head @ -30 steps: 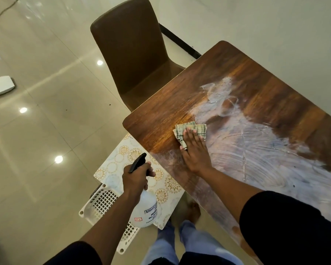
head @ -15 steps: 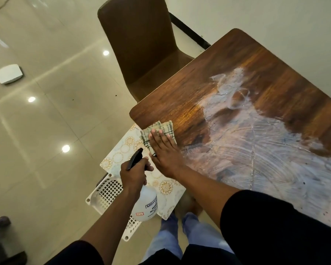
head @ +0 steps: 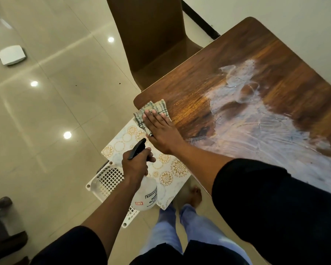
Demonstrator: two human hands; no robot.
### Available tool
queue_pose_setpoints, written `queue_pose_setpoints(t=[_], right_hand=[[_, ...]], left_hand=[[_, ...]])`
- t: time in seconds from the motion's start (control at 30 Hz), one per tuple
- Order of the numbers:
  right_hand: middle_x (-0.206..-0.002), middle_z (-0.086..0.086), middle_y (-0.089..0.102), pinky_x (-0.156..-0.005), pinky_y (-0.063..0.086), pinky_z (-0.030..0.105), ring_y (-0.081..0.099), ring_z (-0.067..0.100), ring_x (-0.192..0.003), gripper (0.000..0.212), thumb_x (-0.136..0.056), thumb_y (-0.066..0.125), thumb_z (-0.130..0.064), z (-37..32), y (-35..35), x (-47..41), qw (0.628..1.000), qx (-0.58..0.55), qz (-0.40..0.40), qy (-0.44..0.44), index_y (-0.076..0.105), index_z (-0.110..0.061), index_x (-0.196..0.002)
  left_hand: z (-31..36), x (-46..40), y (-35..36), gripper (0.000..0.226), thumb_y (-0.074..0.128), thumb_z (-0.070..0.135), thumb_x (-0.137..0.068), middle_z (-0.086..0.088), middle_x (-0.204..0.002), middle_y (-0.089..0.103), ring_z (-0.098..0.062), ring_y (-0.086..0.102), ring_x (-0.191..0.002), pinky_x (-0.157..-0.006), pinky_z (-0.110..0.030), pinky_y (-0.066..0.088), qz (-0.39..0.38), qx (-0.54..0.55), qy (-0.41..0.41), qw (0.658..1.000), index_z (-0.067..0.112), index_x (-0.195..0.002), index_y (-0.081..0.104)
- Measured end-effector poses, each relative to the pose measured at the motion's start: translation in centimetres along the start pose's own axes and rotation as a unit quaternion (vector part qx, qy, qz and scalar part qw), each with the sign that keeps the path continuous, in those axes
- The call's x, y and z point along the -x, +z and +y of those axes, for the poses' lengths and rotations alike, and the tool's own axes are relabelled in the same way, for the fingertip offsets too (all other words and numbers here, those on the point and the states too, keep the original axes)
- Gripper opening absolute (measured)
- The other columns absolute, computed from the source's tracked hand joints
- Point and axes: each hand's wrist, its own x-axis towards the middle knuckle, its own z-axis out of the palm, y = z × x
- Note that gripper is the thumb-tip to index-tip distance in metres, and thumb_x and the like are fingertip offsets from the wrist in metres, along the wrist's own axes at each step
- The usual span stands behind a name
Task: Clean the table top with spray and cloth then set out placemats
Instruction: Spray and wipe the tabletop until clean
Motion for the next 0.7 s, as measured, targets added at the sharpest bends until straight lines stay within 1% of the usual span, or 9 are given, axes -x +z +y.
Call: queue_pose_setpoints(t=[0.1,0.2,0.23,0.3,0.4,0.47,0.53,0.6,0.7], right_hand=[[-0.175,0.003,-0.005,-0.13,0.0,0.043,-0.009,0.021,-0.161,0.069,-0.109,0.022,-0.046,0.7,1.9,5.0,0.999,0.006,0.027,-0.021,0.001,-0.016,-0.167],[-0.175,0.001,-0.007,-0.131,0.004,0.045,-0.009,0.019,-0.161,0.068,-0.111,0.026,-0.045,1.8,3.4,10.4,0.999,0.005,0.034,-0.017,-0.001,-0.017,-0.167],[-0.175,0.001,-0.007,-0.13,0.007,0.045,-0.008,0.019,-0.161,0.068,-0.111,0.027,-0.046,2.1,3.9,12.1,0.999,0.009,0.034,-0.01,-0.001,-0.018,-0.167],[-0.175,0.002,-0.004,-0.129,0.013,0.047,-0.004,0.02,-0.161,0.069,-0.11,0.029,-0.047,2.6,4.8,15.2,0.999,0.011,0.041,0.011,0.002,-0.018,-0.167],[-0.175,0.003,0.001,-0.127,0.022,0.05,0.002,0.021,-0.162,0.071,-0.109,0.038,-0.044,3.1,6.0,18.9,0.996,0.004,0.057,0.069,0.008,-0.017,-0.167],[-0.175,0.003,0.003,-0.125,0.025,0.05,0.004,0.022,-0.162,0.074,-0.106,0.046,-0.039,2.4,6.5,19.9,0.991,-0.008,0.066,0.12,0.011,-0.016,-0.167],[-0.175,0.004,0.005,-0.127,0.022,0.05,0.005,0.022,-0.161,0.073,-0.106,0.044,-0.041,1.1,6.7,19.6,0.983,-0.017,0.077,0.164,0.013,-0.015,-0.167],[-0.175,0.006,0.005,-0.129,0.013,0.048,0.004,0.023,-0.162,0.072,-0.108,0.04,-0.044,0.0,6.7,18.1,0.979,-0.024,0.086,0.185,0.013,-0.014,-0.167],[-0.175,0.007,0.001,-0.129,0.007,0.047,-0.002,0.024,-0.161,0.075,-0.107,0.041,-0.042,-0.7,5.6,14.5,0.984,-0.029,0.082,0.156,0.008,-0.012,-0.167]], left_hand=[[-0.5,0.4,0.3,0.045,0.071,0.012,-0.1,-0.005,-0.062,0.072,-0.036,0.058,-0.07,-0.05,-0.03,0.038,-0.018,-0.02,-0.007,1.0,0.036,-0.064,0.08],[-1.1,0.7,0.5,0.024,0.072,0.013,-0.1,-0.013,-0.067,0.074,-0.038,0.055,-0.067,-0.048,-0.031,0.038,-0.045,-0.035,-0.009,0.998,0.014,-0.078,0.081],[-1.1,1.0,0.7,0.023,0.072,0.013,-0.101,-0.014,-0.068,0.074,-0.038,0.054,-0.066,-0.048,-0.032,0.038,-0.054,-0.036,-0.007,0.998,0.014,-0.079,0.081],[-1.2,1.5,1.0,0.033,0.071,0.012,-0.101,-0.016,-0.069,0.074,-0.036,0.054,-0.063,-0.05,-0.034,0.039,-0.065,-0.042,0.001,0.997,0.028,-0.074,0.081],[-1.3,2.1,1.4,0.035,0.071,0.012,-0.102,-0.017,-0.07,0.074,-0.034,0.052,-0.059,-0.052,-0.034,0.039,-0.086,-0.04,-0.001,0.996,0.028,-0.072,0.08],[-1.4,2.3,1.5,0.042,0.07,0.011,-0.102,-0.016,-0.069,0.073,-0.033,0.05,-0.059,-0.049,-0.032,0.038,-0.096,-0.042,-0.002,0.994,0.034,-0.069,0.082],[-1.4,2.4,1.3,0.039,0.07,0.011,-0.102,-0.017,-0.068,0.073,-0.033,0.049,-0.059,-0.049,-0.031,0.037,-0.1,-0.043,-0.002,0.994,0.032,-0.072,0.082],[-1.3,2.6,1.1,0.035,0.071,0.011,-0.101,-0.018,-0.068,0.073,-0.031,0.047,-0.055,-0.05,-0.031,0.036,-0.1,-0.041,-0.003,0.994,0.027,-0.073,0.082],[-0.9,2.6,0.8,0.052,0.07,0.009,-0.101,-0.019,-0.069,0.072,-0.03,0.052,-0.056,-0.049,-0.031,0.037,-0.099,-0.045,0.011,0.994,0.045,-0.066,0.081]])
